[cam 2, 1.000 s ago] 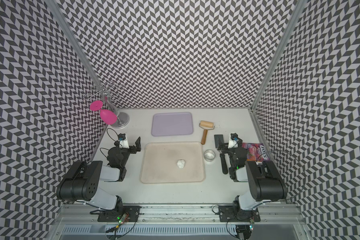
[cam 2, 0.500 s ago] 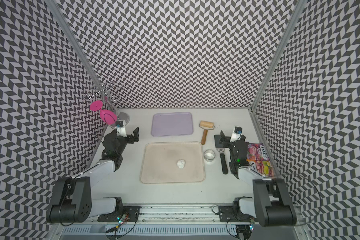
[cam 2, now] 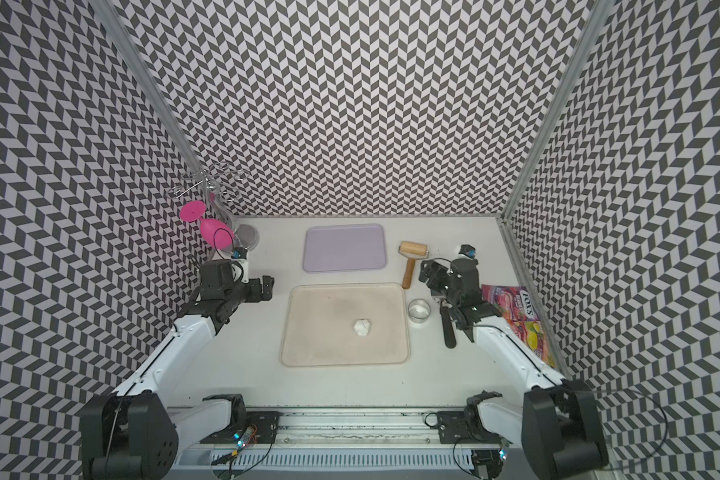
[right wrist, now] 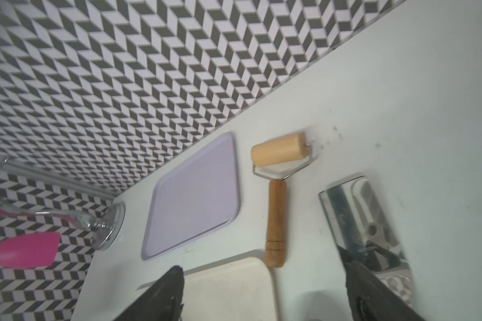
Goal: Roll out the dumpling wrappers from the dough
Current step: Pick up the rolling pin from the center of the board.
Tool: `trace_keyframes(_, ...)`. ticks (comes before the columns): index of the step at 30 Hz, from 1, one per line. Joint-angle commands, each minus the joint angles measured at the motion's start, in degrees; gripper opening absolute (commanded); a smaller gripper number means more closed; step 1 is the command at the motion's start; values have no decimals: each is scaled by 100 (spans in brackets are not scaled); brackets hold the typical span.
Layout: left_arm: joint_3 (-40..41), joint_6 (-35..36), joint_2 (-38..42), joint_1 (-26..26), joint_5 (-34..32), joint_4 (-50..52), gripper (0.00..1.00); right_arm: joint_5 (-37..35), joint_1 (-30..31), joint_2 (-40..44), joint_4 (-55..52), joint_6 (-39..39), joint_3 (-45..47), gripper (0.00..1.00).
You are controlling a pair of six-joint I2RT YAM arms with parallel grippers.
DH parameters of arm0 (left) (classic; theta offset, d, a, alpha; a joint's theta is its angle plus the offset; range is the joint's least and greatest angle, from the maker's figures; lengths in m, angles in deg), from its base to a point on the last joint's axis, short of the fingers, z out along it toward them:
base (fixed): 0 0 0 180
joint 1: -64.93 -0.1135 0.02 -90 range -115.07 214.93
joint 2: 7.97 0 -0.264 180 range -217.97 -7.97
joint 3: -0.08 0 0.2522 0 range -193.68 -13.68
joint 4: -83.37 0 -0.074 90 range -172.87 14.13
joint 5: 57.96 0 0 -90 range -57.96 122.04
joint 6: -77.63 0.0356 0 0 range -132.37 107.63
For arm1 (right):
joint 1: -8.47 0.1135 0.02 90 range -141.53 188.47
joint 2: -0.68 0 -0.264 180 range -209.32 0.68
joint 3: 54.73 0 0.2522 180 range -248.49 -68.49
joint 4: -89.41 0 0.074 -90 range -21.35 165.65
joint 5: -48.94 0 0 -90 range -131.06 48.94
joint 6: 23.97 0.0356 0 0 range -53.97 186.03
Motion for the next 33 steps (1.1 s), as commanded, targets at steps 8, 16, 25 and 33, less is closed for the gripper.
trace_keyframes(8, -100, 52, 452, -73, 57, 193, 100, -389, 699, -1891, -1308, -436, -1457, 69)
trace_keyframes(16, -93, 52, 465, -81, 57, 213, 100, -660, 731, -3120, -1554, -576, -2296, 60)
trace_keyframes(25, -96, 1358, 443, -81, 2283, 214, 100, -1019, 710, -3992, -1688, -526, -3051, 56)
trace_keyframes(33, -70, 1357, 443, -81, 2294, 203, 100, -1266, 693, -4443, -1674, -417, -3239, 55)
